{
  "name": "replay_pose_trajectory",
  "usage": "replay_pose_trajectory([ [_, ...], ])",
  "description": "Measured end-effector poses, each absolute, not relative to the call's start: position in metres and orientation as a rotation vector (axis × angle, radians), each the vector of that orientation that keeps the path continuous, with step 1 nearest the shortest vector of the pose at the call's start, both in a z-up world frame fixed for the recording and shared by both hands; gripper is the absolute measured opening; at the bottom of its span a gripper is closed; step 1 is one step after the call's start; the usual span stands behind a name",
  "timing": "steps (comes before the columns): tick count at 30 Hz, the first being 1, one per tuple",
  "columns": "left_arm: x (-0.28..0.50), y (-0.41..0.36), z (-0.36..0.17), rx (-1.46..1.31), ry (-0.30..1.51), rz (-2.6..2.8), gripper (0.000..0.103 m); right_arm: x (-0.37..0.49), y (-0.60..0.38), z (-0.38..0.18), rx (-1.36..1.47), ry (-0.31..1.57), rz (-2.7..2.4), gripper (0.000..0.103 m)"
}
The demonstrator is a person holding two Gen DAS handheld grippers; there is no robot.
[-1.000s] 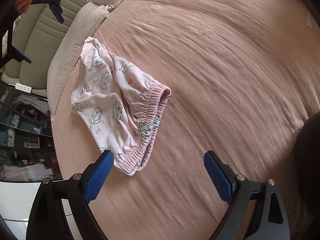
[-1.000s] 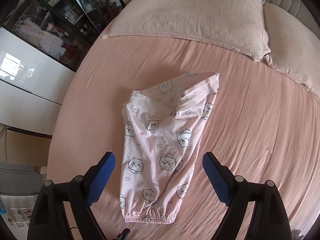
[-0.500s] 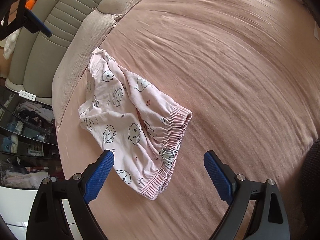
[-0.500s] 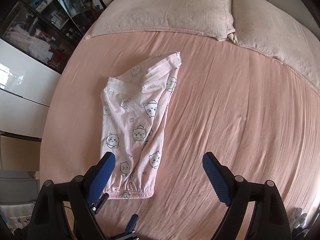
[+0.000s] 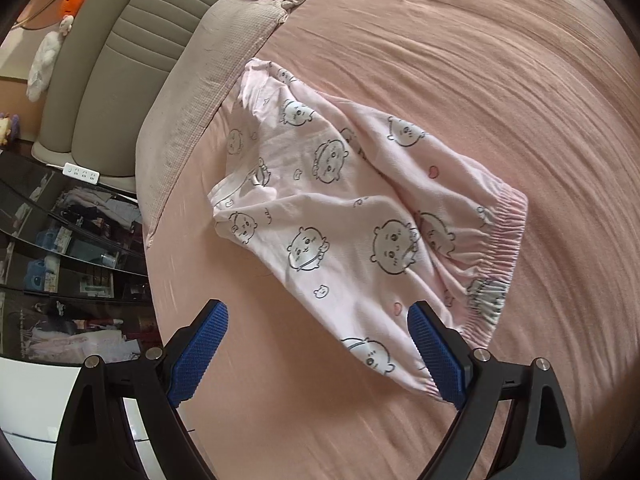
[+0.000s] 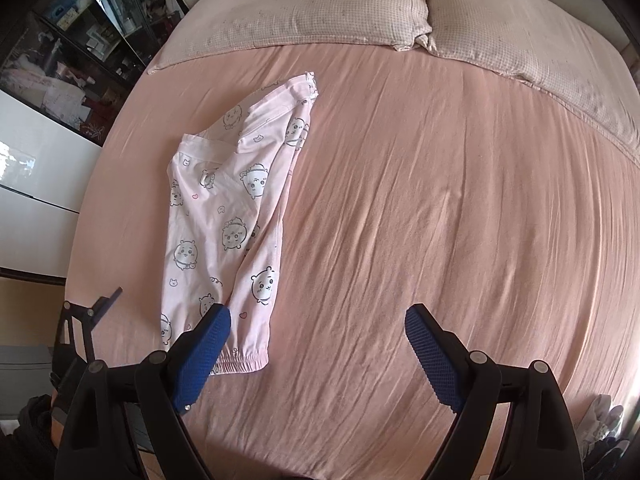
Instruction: Fold clothes
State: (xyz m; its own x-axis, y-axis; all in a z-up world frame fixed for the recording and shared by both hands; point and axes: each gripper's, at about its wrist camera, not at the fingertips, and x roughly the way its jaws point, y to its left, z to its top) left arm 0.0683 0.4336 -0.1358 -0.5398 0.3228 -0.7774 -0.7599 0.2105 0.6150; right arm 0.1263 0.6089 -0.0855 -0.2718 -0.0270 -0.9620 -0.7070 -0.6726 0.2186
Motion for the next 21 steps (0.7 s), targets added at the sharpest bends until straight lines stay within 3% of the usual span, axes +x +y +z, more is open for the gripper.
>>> replay_pose_trajectory([
  [4, 0.044, 0.435, -0.136, -0.437, 1.545, 1.535, 0.092, 0.135, 0.603, -0.100, -1.510, 0.866, 2.013, 0.089],
  [10, 0.032, 0.420, -0.148, -0.393, 1.574, 1.502, 0.092, 0.131, 0.569, -0.123, -1.614, 0.512, 2.124, 0.089],
  [21, 0.039, 0.381, -0.170, -0.344, 1.654, 1.405, 0.092, 0.126, 0.523, -0.166, -1.768, 0.393, 2.185, 0.089],
])
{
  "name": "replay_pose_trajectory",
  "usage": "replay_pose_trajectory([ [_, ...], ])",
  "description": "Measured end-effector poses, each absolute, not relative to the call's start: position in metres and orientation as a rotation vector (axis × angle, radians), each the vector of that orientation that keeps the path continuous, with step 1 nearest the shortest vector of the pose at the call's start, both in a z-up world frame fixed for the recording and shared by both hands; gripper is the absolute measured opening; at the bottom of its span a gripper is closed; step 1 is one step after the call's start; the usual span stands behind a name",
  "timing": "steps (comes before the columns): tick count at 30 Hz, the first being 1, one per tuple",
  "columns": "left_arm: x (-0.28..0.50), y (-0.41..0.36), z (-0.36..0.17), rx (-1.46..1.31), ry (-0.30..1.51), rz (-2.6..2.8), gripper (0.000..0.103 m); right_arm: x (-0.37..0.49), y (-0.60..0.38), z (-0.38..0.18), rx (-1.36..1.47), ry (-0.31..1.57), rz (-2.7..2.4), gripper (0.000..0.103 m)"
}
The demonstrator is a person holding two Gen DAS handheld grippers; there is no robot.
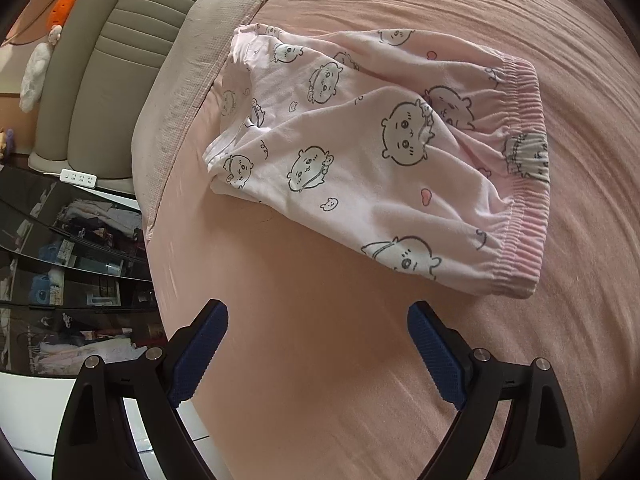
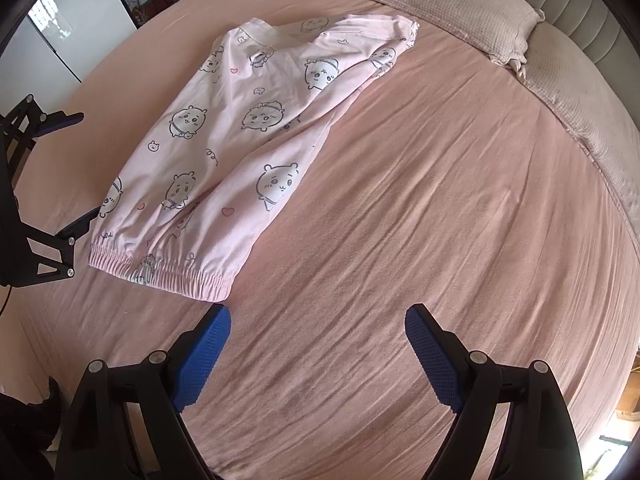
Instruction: Fold clothes
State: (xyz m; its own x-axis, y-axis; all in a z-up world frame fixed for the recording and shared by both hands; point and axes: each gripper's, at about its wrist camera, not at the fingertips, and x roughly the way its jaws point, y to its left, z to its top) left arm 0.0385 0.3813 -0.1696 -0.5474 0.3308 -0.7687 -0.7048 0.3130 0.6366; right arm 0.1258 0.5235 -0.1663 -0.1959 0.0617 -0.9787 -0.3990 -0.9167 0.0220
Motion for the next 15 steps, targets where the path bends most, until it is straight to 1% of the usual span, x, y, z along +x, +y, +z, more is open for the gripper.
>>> replay_pose_trajectory([
  [4, 0.045, 0.374, -0.172, -0.347, 1.643, 1.385, 0.092, 0.126, 0.516, -0.170, -1.756, 0.391, 2.206, 0.089],
  [7, 0.049, 0.372, -0.171, -0.371, 1.605, 1.382, 0.092, 0.126, 0.507, -0.174, -1.759, 0.346, 2.222, 0.089],
  [10, 0.054, 0.370, -0.170, -0.377, 1.563, 1.372, 0.092, 0.126, 0.497, -0.178, -1.763, 0.290, 2.251, 0.089],
  [15, 0.062, 0.363, -0.170, -0.326, 1.534, 1.379, 0.092, 0.128, 0.478, -0.180, -1.691, 0.127, 2.310, 0.089],
])
